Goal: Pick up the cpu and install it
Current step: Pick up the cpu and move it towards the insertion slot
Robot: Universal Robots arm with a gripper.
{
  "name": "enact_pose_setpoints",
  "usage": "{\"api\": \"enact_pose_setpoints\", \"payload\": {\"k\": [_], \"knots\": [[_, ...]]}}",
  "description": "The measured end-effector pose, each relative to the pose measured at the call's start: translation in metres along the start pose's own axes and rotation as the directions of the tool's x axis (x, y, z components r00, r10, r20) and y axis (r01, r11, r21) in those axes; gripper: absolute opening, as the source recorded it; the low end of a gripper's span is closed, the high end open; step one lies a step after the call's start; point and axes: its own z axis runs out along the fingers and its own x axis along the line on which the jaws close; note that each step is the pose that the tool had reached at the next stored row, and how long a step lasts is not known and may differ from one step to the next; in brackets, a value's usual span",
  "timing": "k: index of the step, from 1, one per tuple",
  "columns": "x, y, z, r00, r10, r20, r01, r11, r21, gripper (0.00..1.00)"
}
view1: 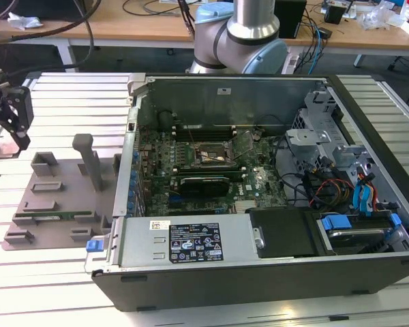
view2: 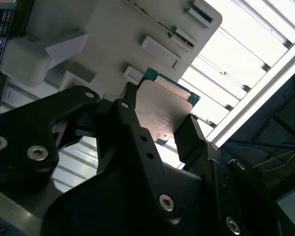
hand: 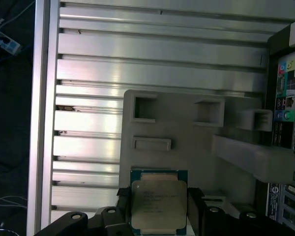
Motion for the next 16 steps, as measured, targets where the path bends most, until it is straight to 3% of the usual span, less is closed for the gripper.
{"api": "enact_pose_setpoints", "payload": {"k": [16], "knots": [[-0.0008, -0.001, -0.031, 1.0, 0.0, 0.0001, 0.0, 1.0, 0.0, 0.55]]}}
